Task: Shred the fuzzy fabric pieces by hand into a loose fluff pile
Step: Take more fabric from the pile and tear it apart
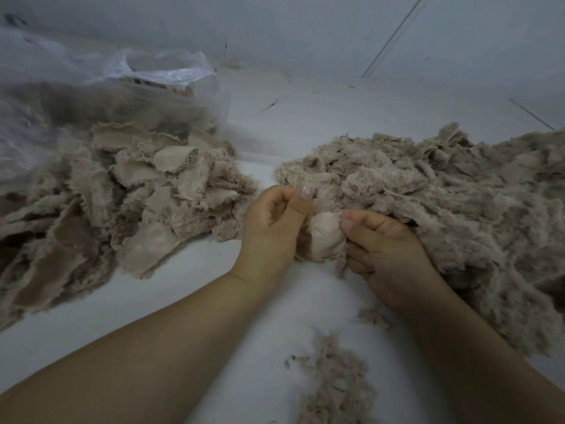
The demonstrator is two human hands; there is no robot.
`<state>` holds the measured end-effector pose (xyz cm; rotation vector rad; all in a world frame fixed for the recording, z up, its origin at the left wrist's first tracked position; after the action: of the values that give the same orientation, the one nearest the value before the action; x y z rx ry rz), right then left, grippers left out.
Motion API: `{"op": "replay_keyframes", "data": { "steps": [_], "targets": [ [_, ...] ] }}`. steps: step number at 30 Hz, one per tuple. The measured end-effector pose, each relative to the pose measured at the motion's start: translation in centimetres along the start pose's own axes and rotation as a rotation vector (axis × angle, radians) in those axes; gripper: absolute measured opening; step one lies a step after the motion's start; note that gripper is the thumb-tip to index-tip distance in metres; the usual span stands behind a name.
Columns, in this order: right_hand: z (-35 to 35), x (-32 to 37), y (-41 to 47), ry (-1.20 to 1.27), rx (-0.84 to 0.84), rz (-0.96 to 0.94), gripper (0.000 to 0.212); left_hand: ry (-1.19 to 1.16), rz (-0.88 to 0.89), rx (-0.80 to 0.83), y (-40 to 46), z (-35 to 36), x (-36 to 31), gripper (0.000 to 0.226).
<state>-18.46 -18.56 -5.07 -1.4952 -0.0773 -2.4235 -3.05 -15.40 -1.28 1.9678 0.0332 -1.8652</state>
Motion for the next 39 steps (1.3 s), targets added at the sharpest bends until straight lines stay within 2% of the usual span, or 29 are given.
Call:
{"op": "replay_keyframes", "data": {
  "steps": [1,4,6,9,11,13,15,18,20,24,31,35,38,39],
  "targets": [
    [0.0,0.0,0.1,0.007,-0.001,0.0,0.015,0.02,-0.03,0.022,0.0,0.3,0.4,0.041],
    [0.2,0.0,0.0,0.034,0.008,0.006,0.015,0.194,-0.059,0.092,0.0,1.3,1.3,0.012],
    [0.0,0.2,0.1,0.016,0.02,-0.005,0.01,0.177,-0.061,0.082,0.0,1.2,1.6,0.015],
    [0.5,0.1,0.0,-0.073,0.066,-0.017,0.025,0.091,-0.063,0.091,-0.1,1.1,1.2,0.016],
    [1.1,0.0,-0.4,-0.121,0.097,-0.025,0.014,0.116,-0.034,0.066,-0.2,0.9,0.8,0.026],
    [0.9,0.0,-0.4,-0.087,0.081,-0.024,0.016,0.136,-0.03,0.041,-0.2,0.8,0.7,0.037],
    [0.4,0.0,-0.3,-0.028,0.043,-0.024,0.02,0.108,-0.065,0.088,-0.3,1.3,0.9,0.037],
    [0.3,0.2,-0.2,0.034,0.035,-0.019,0.024,0.32,-0.033,0.248,-0.7,3.0,1.0,0.045],
    [0.5,0.1,-0.2,0.059,0.042,-0.004,0.024,0.396,-0.009,0.308,-1.0,3.8,1.0,0.041],
    [0.6,0.4,-0.2,0.09,0.063,-0.011,0.027,0.406,-0.003,0.298,-0.8,3.4,1.1,0.023],
    [0.3,0.5,-0.2,0.109,0.041,-0.022,0.025,0.398,0.068,0.281,-1.6,2.7,0.1,0.043],
    [0.2,0.4,-0.3,0.133,0.039,-0.029,0.038,0.367,0.059,0.286,-2.2,2.7,-0.4,0.039],
    [0.1,0.4,-0.3,0.085,0.03,-0.024,0.032,0.372,0.1,0.306,-2.6,2.9,-1.0,0.042],
    [0.0,0.3,-0.2,0.056,0.019,-0.017,0.038,0.373,0.114,0.333,-2.8,3.0,-1.1,0.04]
  ]
}}
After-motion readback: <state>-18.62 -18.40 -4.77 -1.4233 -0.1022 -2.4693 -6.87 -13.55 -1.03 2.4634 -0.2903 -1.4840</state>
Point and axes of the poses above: each hand's wrist, its own y-axis towards the middle knuckle, its own z-axis out of the palm, x = y × z, the point moved 10 cm from there along y, towards the middle knuckle, and after that the axes turned 11 degrees about y, right-handed, at the moved point
